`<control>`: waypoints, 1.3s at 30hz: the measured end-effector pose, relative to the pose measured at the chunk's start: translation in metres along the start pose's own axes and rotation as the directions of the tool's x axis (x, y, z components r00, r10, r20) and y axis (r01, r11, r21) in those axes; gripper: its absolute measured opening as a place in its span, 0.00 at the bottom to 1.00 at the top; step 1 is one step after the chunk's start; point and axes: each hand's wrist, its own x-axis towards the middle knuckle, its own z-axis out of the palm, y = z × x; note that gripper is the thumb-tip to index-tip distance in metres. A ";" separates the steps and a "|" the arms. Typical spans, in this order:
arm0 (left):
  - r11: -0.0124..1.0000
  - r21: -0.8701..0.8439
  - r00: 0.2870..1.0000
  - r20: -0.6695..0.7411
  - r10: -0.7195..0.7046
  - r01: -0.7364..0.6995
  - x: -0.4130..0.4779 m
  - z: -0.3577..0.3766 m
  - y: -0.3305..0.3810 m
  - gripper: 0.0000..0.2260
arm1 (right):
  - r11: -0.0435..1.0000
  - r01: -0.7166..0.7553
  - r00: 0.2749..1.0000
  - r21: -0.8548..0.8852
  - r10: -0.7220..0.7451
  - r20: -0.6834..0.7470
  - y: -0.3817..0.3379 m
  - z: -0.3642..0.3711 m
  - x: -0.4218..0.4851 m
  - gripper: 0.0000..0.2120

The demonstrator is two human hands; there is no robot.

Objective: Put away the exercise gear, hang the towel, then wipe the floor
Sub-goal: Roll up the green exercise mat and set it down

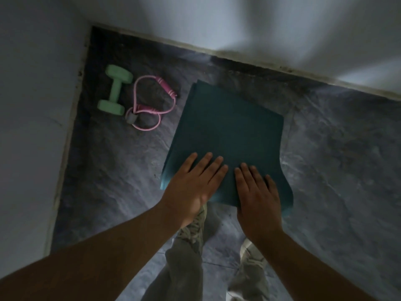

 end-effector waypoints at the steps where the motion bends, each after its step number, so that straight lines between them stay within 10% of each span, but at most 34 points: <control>1: 1.000 -0.007 1.000 -0.026 0.000 0.000 0.003 -0.008 -0.001 0.29 | 1.000 0.002 1.000 0.000 -0.002 -0.028 0.002 -0.010 0.001 0.35; 17: 0.998 -0.059 0.936 -0.349 -0.056 0.038 0.055 -0.085 0.000 0.24 | 0.999 0.010 0.948 -0.036 -0.021 -0.316 0.040 -0.101 0.031 0.31; 31: 0.999 0.019 0.983 0.181 0.021 -0.025 -0.013 0.094 0.044 0.30 | 0.999 -0.011 0.938 -0.043 0.025 0.346 0.032 0.082 -0.037 0.46; 39: 0.995 0.086 0.957 0.282 -0.070 0.047 -0.010 0.124 0.029 0.37 | 0.989 -0.130 0.900 0.072 0.087 0.427 0.029 0.105 -0.001 0.41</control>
